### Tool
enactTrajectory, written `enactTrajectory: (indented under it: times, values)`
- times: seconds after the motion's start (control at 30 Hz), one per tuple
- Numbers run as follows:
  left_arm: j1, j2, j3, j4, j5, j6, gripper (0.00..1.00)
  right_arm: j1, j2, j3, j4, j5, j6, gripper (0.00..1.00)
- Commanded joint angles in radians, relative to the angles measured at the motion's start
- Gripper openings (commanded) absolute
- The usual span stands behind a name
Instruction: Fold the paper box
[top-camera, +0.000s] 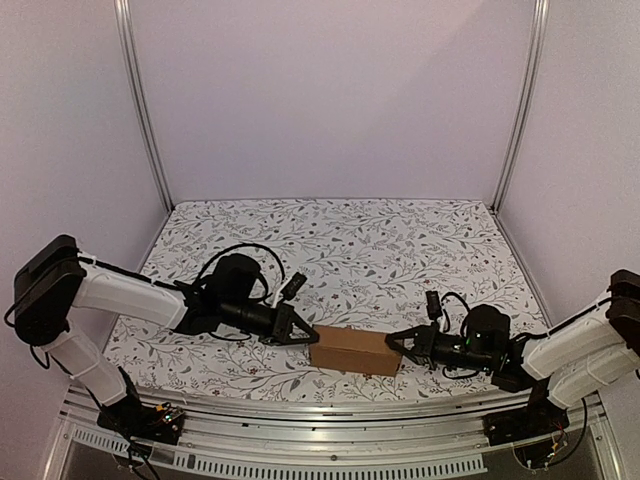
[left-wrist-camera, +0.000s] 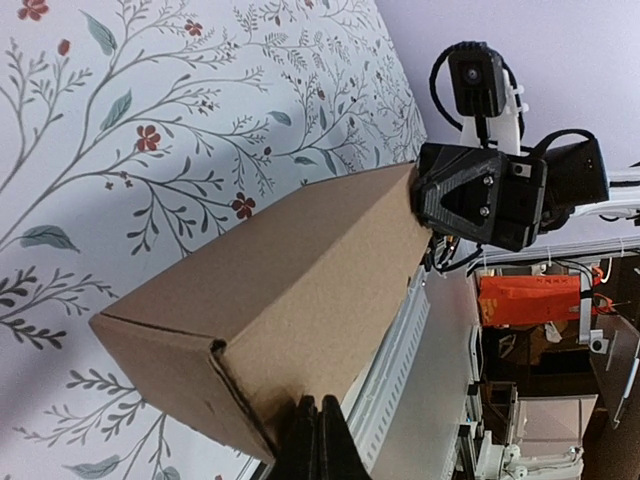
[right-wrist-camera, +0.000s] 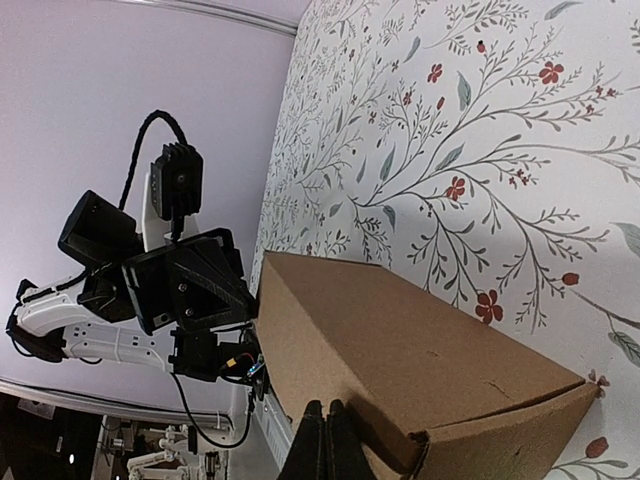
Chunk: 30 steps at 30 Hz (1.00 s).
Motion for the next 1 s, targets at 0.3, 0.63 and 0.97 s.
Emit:
enactTrajectory:
  times: [0.3,0.63,0.97]
  values:
    - [0.068,-0.113,-0.032,-0.277,-0.086,0.067,0.0,-0.002,-0.064,0.152,-0.654,0.026,-0.151,0.0]
    - [0.086,-0.254,0.108,-0.45,-0.119,0.158,0.0,0.039,-0.248,0.344,-0.863,-0.006,-0.369,0.0]
    - [0.096,-0.118,0.347,-0.55,-0.149,0.301,0.0,0.227,-0.191,0.49,-1.062,0.023,-0.559,0.0]
